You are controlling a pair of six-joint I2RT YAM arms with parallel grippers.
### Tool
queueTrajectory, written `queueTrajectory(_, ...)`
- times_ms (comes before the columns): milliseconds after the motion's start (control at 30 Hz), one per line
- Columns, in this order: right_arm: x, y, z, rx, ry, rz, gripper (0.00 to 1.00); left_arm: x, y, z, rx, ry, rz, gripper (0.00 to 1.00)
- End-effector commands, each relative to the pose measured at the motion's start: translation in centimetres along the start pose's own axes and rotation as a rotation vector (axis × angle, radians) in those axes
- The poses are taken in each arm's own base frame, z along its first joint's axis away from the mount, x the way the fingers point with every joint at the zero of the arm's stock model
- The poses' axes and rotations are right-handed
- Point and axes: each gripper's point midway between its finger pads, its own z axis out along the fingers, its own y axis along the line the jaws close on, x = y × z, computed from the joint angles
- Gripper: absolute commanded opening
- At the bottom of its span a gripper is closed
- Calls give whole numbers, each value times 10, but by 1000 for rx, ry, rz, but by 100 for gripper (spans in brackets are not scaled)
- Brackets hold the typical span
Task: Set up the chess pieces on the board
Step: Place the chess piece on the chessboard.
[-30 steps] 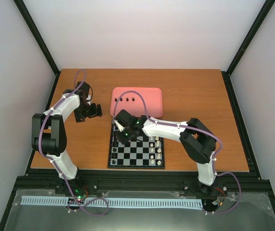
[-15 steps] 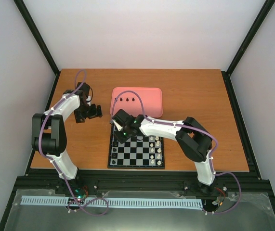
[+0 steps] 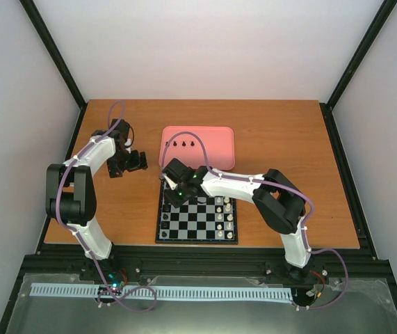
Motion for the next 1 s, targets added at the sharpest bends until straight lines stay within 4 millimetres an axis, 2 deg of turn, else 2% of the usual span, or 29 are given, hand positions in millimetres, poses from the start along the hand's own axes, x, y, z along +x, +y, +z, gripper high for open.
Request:
queueTrajectory(0, -1, -3, 6, 11, 9, -7, 13, -6, 0, -10, 4, -40, 16, 100)
queueTrajectory(600, 1, -3, 3, 15, 11, -18, 18, -6, 1, -9, 1, -38, 17, 100)
queueTrajectory(733, -3, 0, -5, 4, -7, -32, 22, -6, 1, -9, 1, -39, 18, 100)
queueTrajectory(967, -19, -6, -37, 62, -67, -34, 32, -7, 0, -11, 2, -42, 16, 100)
